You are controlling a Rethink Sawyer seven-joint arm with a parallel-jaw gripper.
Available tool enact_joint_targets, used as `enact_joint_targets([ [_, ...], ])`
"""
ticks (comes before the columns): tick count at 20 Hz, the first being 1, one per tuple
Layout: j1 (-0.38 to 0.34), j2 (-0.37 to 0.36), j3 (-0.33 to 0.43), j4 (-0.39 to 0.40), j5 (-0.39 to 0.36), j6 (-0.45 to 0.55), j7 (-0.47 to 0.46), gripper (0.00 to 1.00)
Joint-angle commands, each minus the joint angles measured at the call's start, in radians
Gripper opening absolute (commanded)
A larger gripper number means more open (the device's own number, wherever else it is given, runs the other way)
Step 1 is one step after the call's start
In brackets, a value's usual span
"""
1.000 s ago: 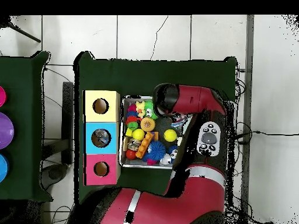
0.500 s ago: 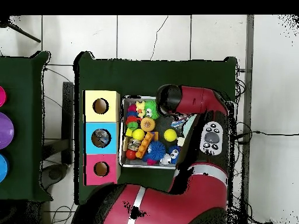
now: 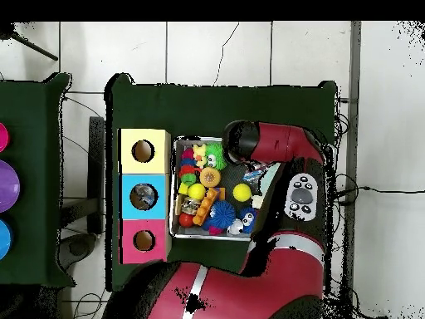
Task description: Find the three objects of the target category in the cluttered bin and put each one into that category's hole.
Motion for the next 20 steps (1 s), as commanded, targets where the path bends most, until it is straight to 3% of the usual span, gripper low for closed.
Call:
enact_joint_targets([
  [1,-0.043,0.043,0.096,-0.01,0.029,-0.037,-0.01,1.0],
  [9,-0.063,0.072,0.118,0.004,0.035,-0.058,-0.019,1.0],
  [20,-0.025,0.039,0.106,0.048,0.076,-0.015,0.04,1.0],
])
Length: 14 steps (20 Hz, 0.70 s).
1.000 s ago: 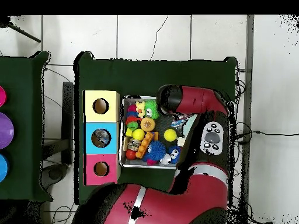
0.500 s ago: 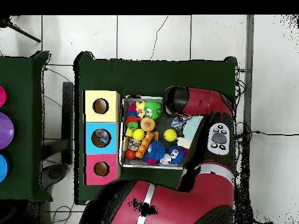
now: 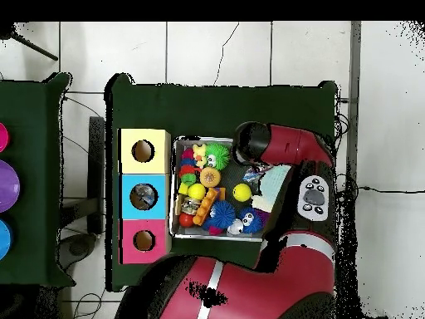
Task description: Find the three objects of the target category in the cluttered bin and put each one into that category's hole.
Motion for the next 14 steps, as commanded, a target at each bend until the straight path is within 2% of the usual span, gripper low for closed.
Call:
enact_joint_targets([
  [1,0.02,0.011,0.096,0.059,0.053,-0.005,0.05,1.0],
  [5,0.044,-0.008,0.08,0.068,0.073,0.032,0.076,1.0],
  [14,0.03,0.015,0.086,0.093,0.094,-0.025,0.054,1.0],
])
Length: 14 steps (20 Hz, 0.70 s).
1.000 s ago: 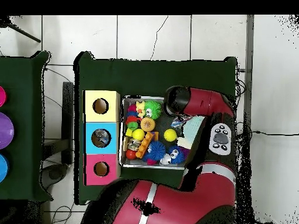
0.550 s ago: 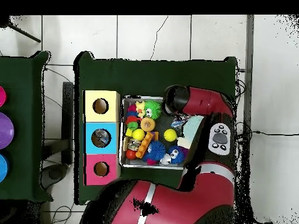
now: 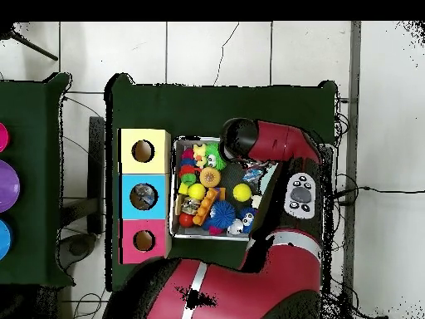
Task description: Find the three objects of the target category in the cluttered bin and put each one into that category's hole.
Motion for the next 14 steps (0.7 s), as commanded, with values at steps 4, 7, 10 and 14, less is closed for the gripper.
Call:
enact_joint_targets([
  [4,-0.008,0.037,0.066,0.093,0.027,-0.052,0.058,1.0],
  [7,-0.015,0.051,0.067,0.091,0.019,-0.072,0.048,1.0],
  [10,-0.022,0.058,0.074,0.099,0.019,-0.094,0.042,1.0],
  [14,-0.027,0.069,0.074,0.094,0.018,-0.098,0.035,1.0],
])
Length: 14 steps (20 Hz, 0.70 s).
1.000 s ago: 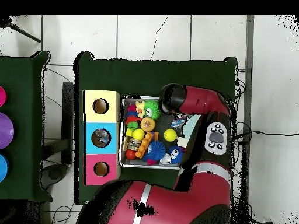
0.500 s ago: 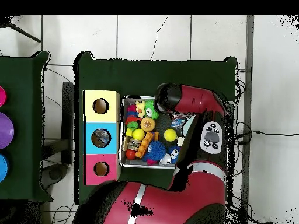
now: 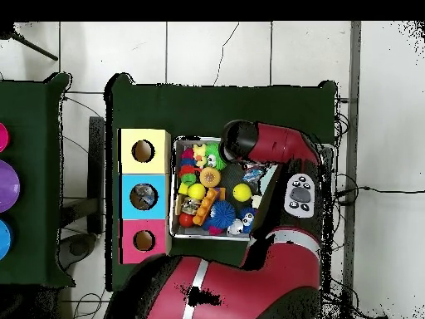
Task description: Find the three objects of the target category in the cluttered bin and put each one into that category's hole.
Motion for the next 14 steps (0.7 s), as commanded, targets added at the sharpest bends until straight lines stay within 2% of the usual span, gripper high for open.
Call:
enact_joint_targets([
  [1,-0.022,0.053,0.071,0.09,0.011,-0.066,0.037,1.0],
  [14,-0.009,0.047,0.037,0.068,0.003,0.024,0.028,1.0],
])
